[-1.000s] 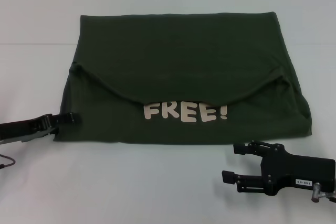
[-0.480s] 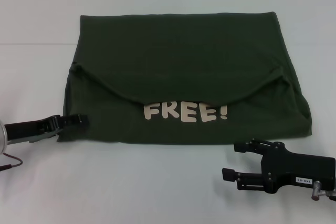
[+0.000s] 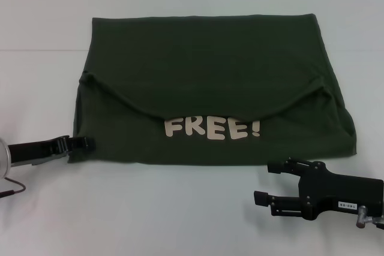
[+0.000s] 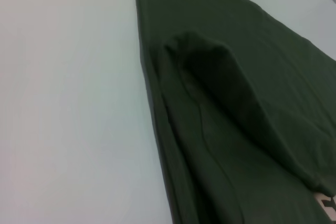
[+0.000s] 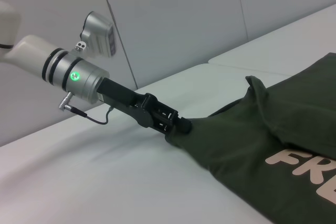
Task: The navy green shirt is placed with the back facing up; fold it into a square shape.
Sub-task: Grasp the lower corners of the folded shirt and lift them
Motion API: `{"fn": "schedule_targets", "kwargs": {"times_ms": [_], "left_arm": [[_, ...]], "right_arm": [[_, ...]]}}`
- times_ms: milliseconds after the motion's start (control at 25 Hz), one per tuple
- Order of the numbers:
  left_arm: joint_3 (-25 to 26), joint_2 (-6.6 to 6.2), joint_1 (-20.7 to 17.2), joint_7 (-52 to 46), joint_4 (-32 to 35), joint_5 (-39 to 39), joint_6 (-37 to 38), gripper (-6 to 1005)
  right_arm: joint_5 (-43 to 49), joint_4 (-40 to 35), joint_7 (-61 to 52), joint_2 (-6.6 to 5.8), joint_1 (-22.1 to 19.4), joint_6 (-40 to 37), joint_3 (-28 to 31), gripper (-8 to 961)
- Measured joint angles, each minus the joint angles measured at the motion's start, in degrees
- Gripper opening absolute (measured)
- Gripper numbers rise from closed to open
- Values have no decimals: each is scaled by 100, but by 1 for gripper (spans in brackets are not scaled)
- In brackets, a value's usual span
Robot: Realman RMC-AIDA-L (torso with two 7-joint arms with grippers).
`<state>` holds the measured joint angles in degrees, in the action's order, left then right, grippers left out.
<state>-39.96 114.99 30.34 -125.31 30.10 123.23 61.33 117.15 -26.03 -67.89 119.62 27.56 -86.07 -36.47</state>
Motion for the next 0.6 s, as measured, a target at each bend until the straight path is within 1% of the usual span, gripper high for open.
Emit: {"fn": "schedule_targets", "kwargs": {"times_ms": [200,440,520,600], "left_arm": [[-10,0,1,6,-1,22,1,569],[-13,-3,-1,11,41,24,1,363],[-13,-7,2,11,44,24,4,244],[-13,-15,11,11,45,24,17,125]], "right_arm": [[0,-10,-14,0,3,-6,0,895],[-1,-48,-184,-3,-2,-30,16,894],[-2,-134,-592,-33,-8,-47,77,893],[-4,-303,-1238,-95,-12,-80,180,893]]}}
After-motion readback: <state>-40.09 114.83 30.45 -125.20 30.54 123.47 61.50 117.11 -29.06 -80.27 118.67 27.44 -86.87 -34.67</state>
